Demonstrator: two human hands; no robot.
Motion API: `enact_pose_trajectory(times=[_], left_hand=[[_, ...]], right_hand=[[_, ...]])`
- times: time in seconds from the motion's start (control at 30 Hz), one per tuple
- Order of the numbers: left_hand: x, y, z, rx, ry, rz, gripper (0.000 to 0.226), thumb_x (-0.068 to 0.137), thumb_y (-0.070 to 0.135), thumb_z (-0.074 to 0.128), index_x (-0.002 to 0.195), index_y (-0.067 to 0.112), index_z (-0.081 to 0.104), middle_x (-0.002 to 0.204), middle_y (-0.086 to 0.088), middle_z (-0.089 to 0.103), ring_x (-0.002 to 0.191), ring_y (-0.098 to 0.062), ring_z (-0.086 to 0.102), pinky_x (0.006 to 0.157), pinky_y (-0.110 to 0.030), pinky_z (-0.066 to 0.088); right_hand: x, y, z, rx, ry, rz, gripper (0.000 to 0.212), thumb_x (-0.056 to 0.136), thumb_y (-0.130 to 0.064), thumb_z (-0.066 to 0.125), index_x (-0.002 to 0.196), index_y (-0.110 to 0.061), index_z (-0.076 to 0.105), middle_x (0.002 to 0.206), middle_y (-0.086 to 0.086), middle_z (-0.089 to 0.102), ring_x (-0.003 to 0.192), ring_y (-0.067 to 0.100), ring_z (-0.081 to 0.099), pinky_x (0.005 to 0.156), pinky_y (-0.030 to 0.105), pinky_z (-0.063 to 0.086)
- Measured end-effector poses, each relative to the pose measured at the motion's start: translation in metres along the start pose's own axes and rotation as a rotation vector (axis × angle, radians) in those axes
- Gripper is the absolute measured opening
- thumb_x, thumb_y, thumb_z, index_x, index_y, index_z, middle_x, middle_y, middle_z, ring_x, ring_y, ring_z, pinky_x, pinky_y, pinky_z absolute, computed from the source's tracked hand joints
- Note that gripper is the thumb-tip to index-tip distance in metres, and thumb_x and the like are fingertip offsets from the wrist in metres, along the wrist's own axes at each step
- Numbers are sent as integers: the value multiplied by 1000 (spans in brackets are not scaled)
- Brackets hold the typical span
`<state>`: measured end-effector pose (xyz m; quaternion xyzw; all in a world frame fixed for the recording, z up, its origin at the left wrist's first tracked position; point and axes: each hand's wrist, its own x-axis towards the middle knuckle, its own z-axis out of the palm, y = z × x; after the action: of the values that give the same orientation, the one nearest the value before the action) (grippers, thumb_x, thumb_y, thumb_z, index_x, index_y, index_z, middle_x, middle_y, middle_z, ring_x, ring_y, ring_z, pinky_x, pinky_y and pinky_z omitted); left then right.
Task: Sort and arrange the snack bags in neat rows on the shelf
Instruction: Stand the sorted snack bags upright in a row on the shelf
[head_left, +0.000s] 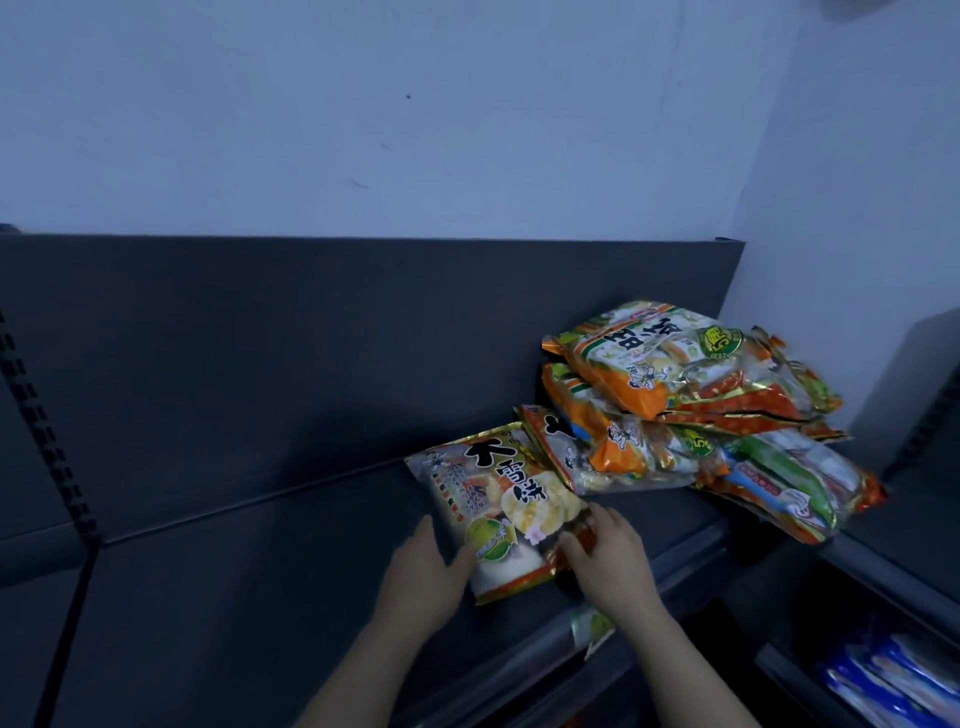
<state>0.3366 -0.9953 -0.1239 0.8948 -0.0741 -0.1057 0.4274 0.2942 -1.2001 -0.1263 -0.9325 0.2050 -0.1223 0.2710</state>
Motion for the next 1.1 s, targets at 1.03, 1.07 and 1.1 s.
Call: enact_pose_trajectory(times=[1.03, 1.07, 1.1], left_hand=[[130, 209, 79, -367, -98, 45, 35, 93, 47, 55, 85, 14, 62, 89, -3, 66, 84, -21, 63, 83, -37, 53], [132, 215, 82, -386, -90, 32, 33, 93, 46, 55, 83, 15, 60, 88, -3, 65, 83, -21, 62, 82, -36, 52], [136, 218, 87, -399, -66, 19, 31, 94, 44, 55, 81, 17, 57, 87, -1, 63, 81, -19, 60, 81, -35, 51]], right_hand=[[177, 47, -183, -191, 396, -98, 58, 93, -38, 52, 144, -14, 40, 149, 17, 36, 140, 32, 27, 116, 48, 23], [187, 52, -187, -202, 372, -79, 58, 93, -39, 52, 145, -15, 38, 151, 17, 34, 141, 32, 25, 116, 49, 22], [196, 56, -191, -209, 343, -63, 57, 94, -40, 50, 145, -17, 37, 151, 16, 33, 142, 33, 24, 116, 50, 21]])
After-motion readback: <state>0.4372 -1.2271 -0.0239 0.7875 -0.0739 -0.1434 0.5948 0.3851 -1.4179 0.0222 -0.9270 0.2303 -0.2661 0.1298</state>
